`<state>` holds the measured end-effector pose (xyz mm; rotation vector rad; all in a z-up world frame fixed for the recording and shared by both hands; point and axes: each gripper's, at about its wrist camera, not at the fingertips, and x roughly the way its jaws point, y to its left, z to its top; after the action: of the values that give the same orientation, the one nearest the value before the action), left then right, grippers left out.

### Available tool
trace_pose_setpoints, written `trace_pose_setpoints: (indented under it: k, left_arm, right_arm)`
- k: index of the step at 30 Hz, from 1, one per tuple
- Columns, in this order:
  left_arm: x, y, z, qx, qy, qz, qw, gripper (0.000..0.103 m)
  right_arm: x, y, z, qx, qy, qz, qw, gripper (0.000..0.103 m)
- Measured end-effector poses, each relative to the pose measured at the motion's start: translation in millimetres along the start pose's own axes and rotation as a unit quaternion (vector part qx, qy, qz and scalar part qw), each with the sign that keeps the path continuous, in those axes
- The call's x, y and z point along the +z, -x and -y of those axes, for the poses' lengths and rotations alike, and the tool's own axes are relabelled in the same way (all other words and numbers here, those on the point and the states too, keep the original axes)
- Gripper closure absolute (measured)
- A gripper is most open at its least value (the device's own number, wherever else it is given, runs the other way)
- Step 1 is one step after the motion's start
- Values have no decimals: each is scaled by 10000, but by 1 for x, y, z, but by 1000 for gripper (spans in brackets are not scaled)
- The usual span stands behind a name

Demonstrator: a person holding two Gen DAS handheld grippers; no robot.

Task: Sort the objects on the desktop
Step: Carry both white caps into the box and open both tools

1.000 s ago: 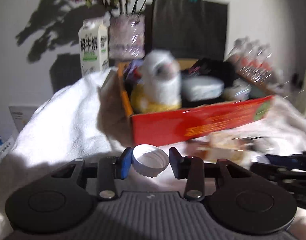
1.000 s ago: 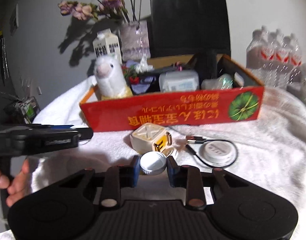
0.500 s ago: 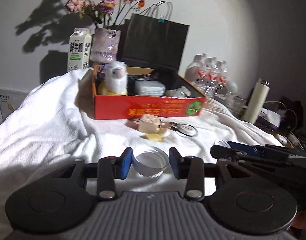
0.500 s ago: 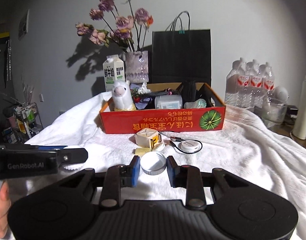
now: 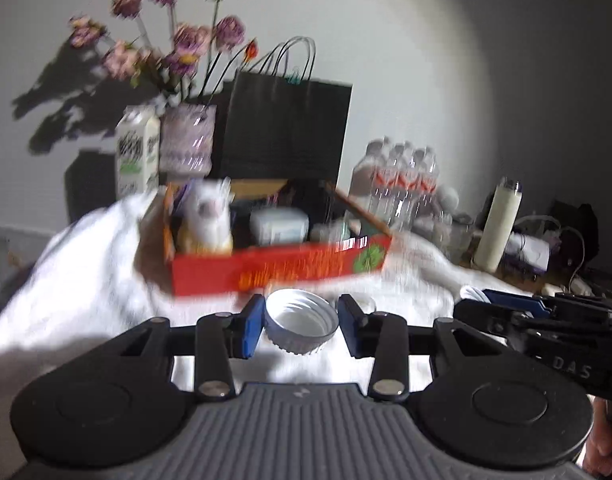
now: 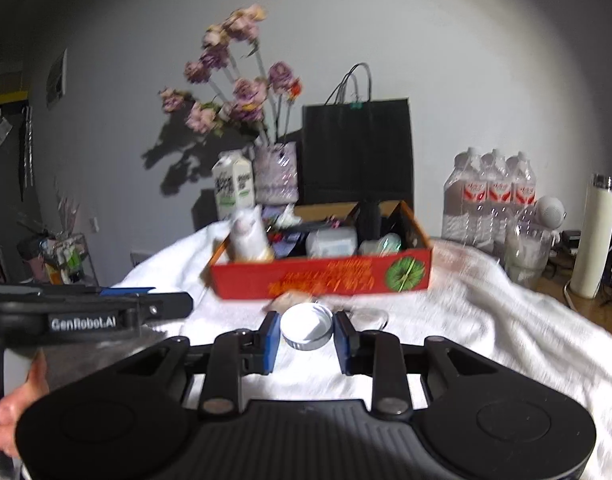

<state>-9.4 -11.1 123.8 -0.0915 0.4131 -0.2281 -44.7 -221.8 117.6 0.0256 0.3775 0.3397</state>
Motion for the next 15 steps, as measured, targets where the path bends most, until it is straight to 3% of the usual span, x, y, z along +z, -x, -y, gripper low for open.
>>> trace_pose_setpoints:
  k: [6,8,15]
  left_arm:
    - [86,-72,-14,-150,60,34,9999,62]
    - [110,-108,-19,-9,94,-84,9999,62]
    - [154,-247,-48,313,321,-1025,9937,62]
  right_arm:
    - [69,-42,35,-13,181,228,9996,76]
    - [94,-68,49,39,259,177,9995,76]
    - [161,-204,102,63,140,-765,9970,76]
